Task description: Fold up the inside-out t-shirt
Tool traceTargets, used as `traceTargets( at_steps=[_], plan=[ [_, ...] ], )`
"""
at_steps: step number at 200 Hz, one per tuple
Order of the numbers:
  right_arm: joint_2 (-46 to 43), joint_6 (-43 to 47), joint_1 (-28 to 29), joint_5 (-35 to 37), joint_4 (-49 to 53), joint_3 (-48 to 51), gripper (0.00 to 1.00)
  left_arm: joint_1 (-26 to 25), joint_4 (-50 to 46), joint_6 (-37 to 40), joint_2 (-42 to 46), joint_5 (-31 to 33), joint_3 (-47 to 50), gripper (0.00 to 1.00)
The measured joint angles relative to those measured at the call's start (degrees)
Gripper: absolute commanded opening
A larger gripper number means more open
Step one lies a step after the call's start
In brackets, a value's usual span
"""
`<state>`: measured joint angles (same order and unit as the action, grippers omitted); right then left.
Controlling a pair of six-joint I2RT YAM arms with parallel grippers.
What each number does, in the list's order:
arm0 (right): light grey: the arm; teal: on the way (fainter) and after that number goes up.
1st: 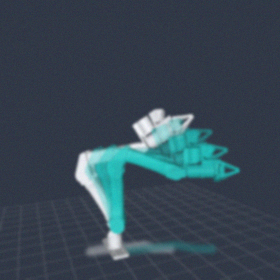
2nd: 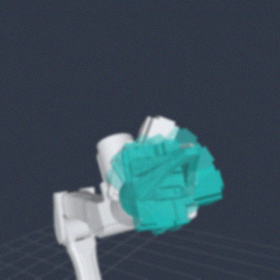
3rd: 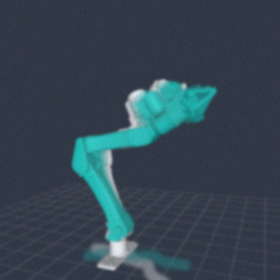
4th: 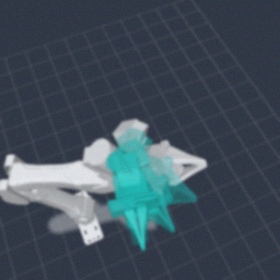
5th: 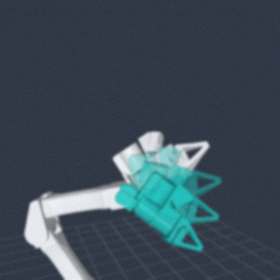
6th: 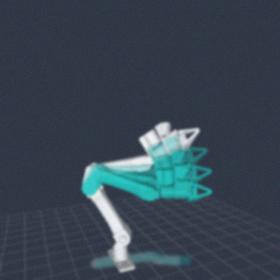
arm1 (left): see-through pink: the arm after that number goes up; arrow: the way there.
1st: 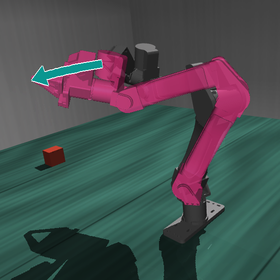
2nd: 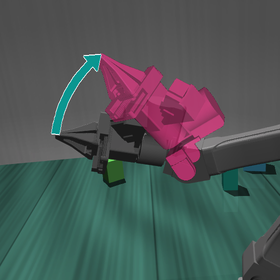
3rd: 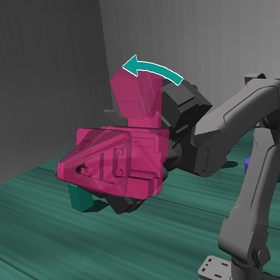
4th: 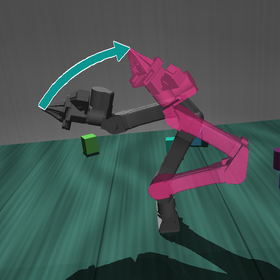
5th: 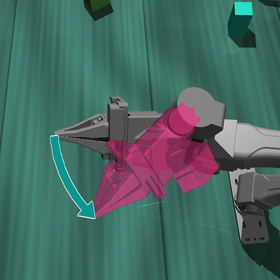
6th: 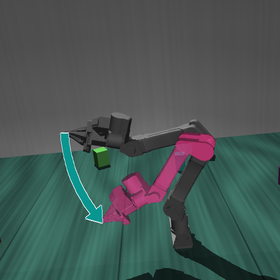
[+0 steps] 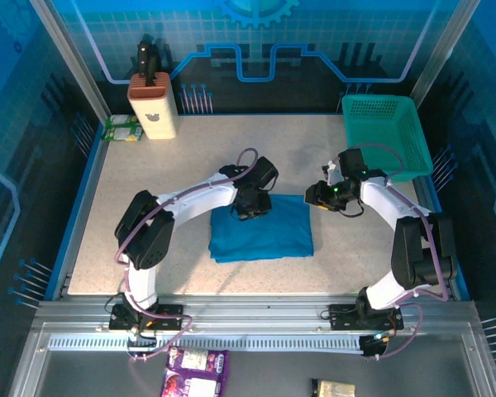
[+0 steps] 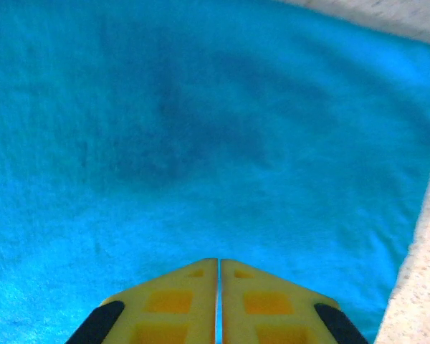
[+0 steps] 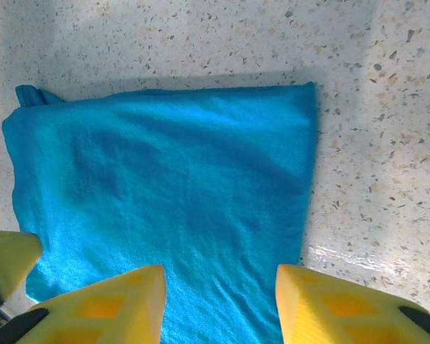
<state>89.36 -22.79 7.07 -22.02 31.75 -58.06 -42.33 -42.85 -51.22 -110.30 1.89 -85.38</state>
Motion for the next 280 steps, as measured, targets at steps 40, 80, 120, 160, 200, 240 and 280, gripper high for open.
traceTargets(
  at_steps=[40, 80, 120, 160, 200, 240, 280],
  plan=[
    [0.00, 0.00, -0.02, -0.02, -0.04, 0.00, 0.46, -1.75, -2.64, -1.64, -3.74, 0.13, -0.31, 0.04],
    [0.46, 0.09, 0.00, -0.13, -0.07, 0.00, 0.45, -1.84, -4.70, -1.36, -7.21, 0.52, -3.17, 0.00],
    [2.86, 1.01, 0.15, 1.29, 0.59, 0.02, 0.46, -1.81, -5.57, -0.72, -11.85, 0.85, -5.51, 0.00],
    [5.64, 2.47, 0.48, 3.93, 1.99, 1.44, 0.44, -1.75, -5.81, 0.33, -12.20, 0.66, -5.95, 0.00],
    [5.90, 3.65, 0.48, 4.98, 2.60, 4.04, 0.37, -1.73, -5.07, 0.33, -11.80, 0.35, -5.25, 0.00],
    [6.08, 4.33, 0.48, 4.17, 2.60, 5.42, 0.31, -1.70, -5.07, 0.37, -11.80, 0.28, -5.25, 0.00],
    [6.43, 4.42, 0.48, 1.57, 2.16, 6.16, 0.26, -1.66, -5.07, 0.57, -11.80, 0.24, -5.25, 0.00]
  ],
)
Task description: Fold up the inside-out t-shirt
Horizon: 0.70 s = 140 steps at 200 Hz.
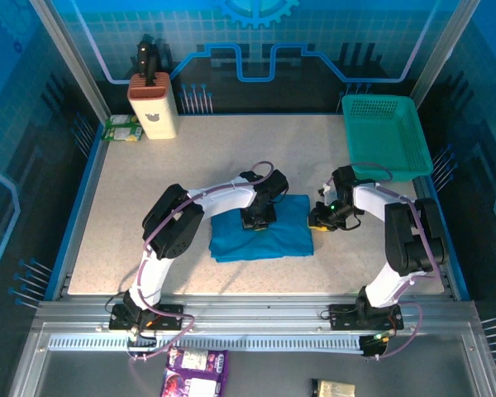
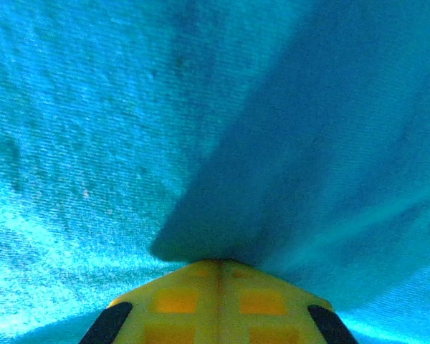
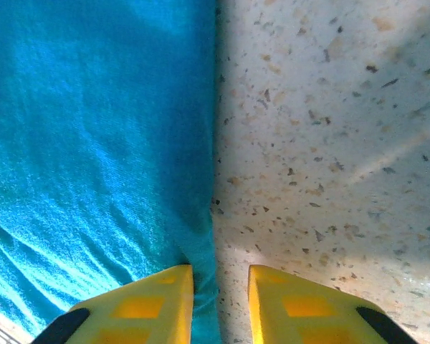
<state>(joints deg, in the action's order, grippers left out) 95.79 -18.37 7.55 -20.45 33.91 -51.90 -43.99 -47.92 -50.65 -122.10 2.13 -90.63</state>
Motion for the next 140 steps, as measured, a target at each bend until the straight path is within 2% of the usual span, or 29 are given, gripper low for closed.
traceTargets(
  at_steps=[115, 140],
  plan=[
    [1.53, 0.07, -0.59, -4.07, -1.14, 0.42, 0.20, 0.00, 0.02, 0.02, 0.02, -0.04, 0.00, 0.00],
    [1.86, 0.39, -0.66, -4.42, -1.14, 0.39, 0.23, 0.00, 0.00, 0.04, 0.02, -0.09, 0.00, 0.00]
  ],
)
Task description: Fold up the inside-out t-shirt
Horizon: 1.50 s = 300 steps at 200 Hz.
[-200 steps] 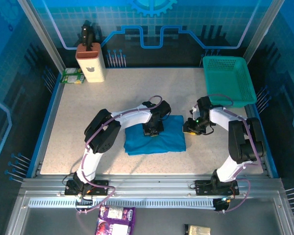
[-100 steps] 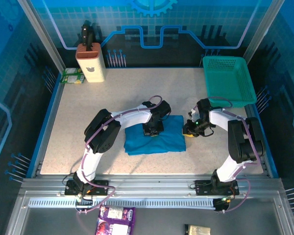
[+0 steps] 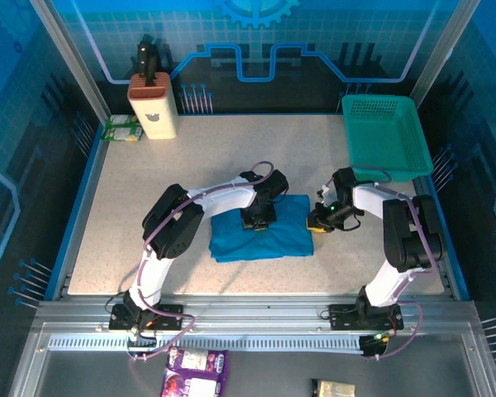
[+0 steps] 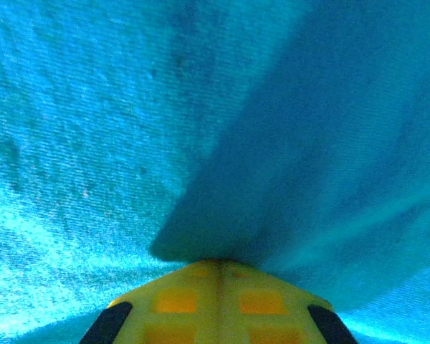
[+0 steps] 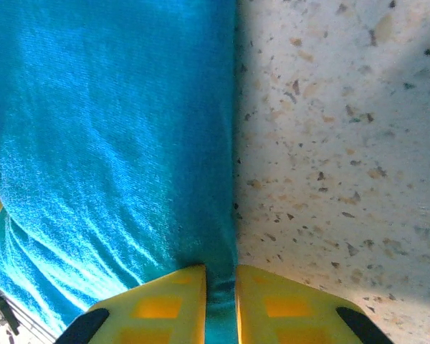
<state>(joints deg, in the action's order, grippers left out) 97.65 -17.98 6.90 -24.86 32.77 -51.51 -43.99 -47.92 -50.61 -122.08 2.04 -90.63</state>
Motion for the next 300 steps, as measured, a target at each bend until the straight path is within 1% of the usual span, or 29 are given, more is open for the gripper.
traceTargets(
  at_steps=[28, 64, 87, 127, 153, 172, 224, 235, 269, 289, 300],
  plan=[
    [0.04, 0.26, -0.33, -0.98, 0.02, -0.02, 0.25, 0.00, 0.02, 0.09, 0.00, -0.11, 0.00, 0.00],
    [0.20, 0.31, -0.59, -1.55, 0.00, -0.02, 0.20, 0.00, 0.02, 0.15, 0.00, -0.13, 0.00, 0.00],
    [0.33, 0.42, -0.61, -2.08, 0.00, -0.15, 0.14, 0.00, 0.04, 0.15, 0.00, -0.13, 0.00, 0.00],
    [0.37, 0.61, -0.96, -2.40, 0.00, -0.31, 0.00, 0.00, 0.42, 0.13, 0.42, -0.11, 0.42, 0.00],
    [0.33, 0.94, -1.09, -1.51, 0.02, -0.31, 0.00, 0.00, 1.77, 0.13, 2.08, -0.11, 2.49, 0.00],
    [0.26, 0.74, -1.11, -0.90, 0.17, -0.31, 0.18, 0.00, 1.60, 0.15, 2.38, -0.11, 2.62, 0.00],
    [-2.29, 0.26, -1.25, -2.36, 0.20, -0.31, 0.41, 0.00, 1.42, 0.15, 2.43, -0.42, 2.62, 0.00],
    [-2.08, 0.39, -1.25, -2.99, 0.24, -0.33, 0.43, 0.00, 1.42, 0.15, 2.38, -0.50, 2.62, 0.00],
    [0.55, 0.26, -1.22, -4.02, 0.24, -0.61, 0.43, 0.00, 1.44, 0.15, 2.14, -0.76, 2.62, 0.00],
    [1.57, 0.26, -1.22, -4.37, 0.42, -0.90, 0.41, 0.00, 1.46, 0.15, 2.12, -0.76, 2.62, 0.00],
    [1.84, 0.28, -1.22, -4.44, 0.48, -1.14, 0.38, 0.00, 1.46, 0.15, 2.12, -0.79, 2.62, 0.00]
  ],
)
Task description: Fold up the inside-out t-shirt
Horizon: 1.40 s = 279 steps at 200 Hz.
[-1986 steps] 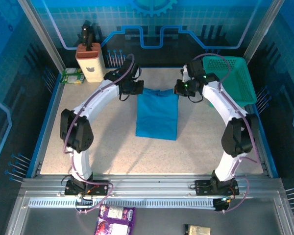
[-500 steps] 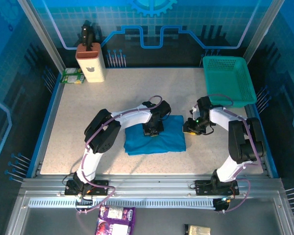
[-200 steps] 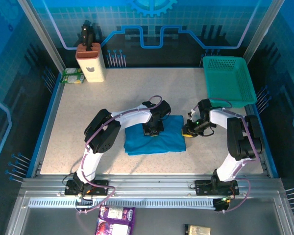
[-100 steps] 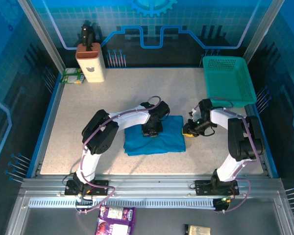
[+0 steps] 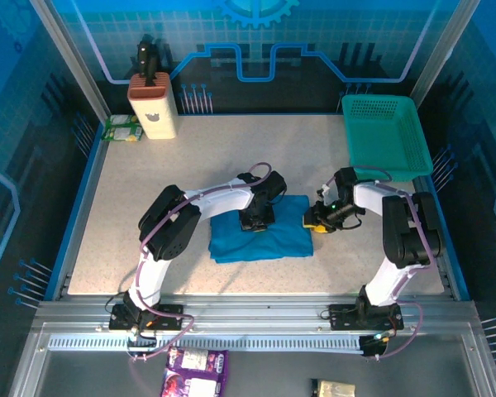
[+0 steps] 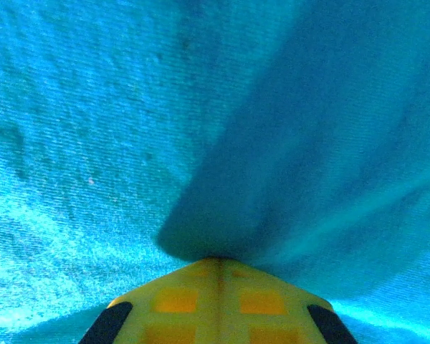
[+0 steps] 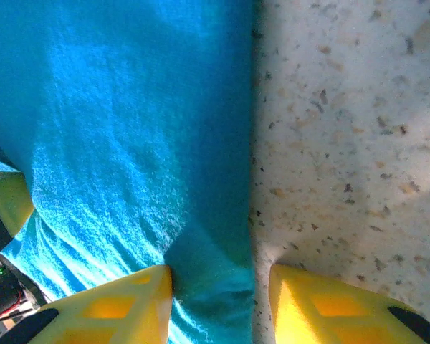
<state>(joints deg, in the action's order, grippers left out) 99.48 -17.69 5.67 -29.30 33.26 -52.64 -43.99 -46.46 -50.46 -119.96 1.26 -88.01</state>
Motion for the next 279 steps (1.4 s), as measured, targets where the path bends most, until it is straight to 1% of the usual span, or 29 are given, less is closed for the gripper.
traceTargets(
  at_steps=[40, 56, 95, 110, 142, 170, 197, 217, 239, 254, 279],
  plan=[
    [0.31, -0.24, 0.00, -1.01, 0.20, -0.63, 0.26, 0.00, 0.00, 0.00, -0.04, 0.00, 0.00, 0.00],
    [0.35, -0.61, -0.02, -1.20, 0.20, -0.72, 0.19, 0.00, 0.00, 0.02, -0.04, 0.00, 0.00, 0.00],
    [0.52, -1.03, -0.02, -1.20, 0.15, -0.74, 0.06, 0.13, 0.02, 0.90, -0.04, 0.00, 0.00, 0.00],
    [0.52, -1.29, -0.02, -1.11, 0.17, -0.74, 0.00, 0.28, 0.02, 1.09, 0.02, 0.04, 0.00, 0.02],
    [0.50, -1.33, -0.02, 1.01, 0.96, -1.05, 0.00, 1.16, 0.13, 1.53, 2.71, 1.53, 1.36, 0.07],
    [-0.24, -1.03, -0.02, 5.29, 3.45, -2.67, 0.00, 3.63, 0.17, 1.95, 10.29, 3.28, 5.92, 0.07],
    [-1.42, -0.46, -0.02, 12.13, 8.09, -5.66, 0.00, 7.21, 1.57, 1.90, 18.18, 3.45, 13.18, 0.04],
    [-2.16, -0.22, 0.00, 17.38, 10.88, -7.80, 0.00, 10.16, 4.42, 1.31, 21.70, 1.79, 20.92, 0.02],
    [-3.15, -0.20, 0.33, 23.04, 14.14, -9.84, 0.00, 11.96, 8.02, 0.85, 21.81, -1.60, 27.78, 0.01],
    [-3.82, -0.20, 1.05, 26.01, 16.06, -11.15, 0.00, 11.93, 10.05, 0.83, 21.29, -4.07, 30.01, 0.00],
    [-4.39, -0.24, 2.97, 30.14, 19.04, -13.38, 0.00, 11.69, 12.55, 0.85, 19.80, -6.54, 30.08, 0.00]
  ],
)
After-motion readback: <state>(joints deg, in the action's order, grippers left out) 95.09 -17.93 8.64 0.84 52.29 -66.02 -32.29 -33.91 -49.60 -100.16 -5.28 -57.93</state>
